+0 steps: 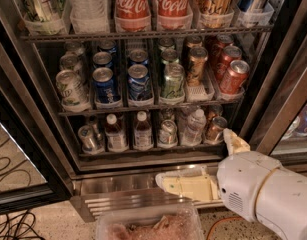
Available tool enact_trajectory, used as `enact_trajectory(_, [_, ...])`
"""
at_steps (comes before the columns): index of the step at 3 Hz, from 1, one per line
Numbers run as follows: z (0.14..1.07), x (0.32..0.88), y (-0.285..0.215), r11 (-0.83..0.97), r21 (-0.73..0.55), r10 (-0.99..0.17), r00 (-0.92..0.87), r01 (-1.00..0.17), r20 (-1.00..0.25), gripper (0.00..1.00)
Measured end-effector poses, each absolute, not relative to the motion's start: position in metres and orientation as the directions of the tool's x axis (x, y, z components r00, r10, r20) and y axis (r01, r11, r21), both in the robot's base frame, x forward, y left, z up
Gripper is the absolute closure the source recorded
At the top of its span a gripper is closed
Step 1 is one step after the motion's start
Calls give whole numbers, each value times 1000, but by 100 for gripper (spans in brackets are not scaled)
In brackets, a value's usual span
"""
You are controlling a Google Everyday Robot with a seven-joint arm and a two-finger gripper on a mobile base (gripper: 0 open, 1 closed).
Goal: Pick coke can from middle shelf of fridge
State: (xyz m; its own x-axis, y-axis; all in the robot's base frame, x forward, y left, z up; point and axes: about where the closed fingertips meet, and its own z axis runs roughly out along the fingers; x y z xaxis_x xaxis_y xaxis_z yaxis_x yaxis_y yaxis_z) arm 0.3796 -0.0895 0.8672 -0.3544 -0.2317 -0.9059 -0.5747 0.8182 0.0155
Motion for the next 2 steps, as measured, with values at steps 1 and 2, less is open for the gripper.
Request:
enact_trajectory(1, [870,394,-90,824,-34,-266,-332,-566,-905,0])
enact_trajectory(2, [871,431,-99,853,-100,-297,-319,-512,-900,0])
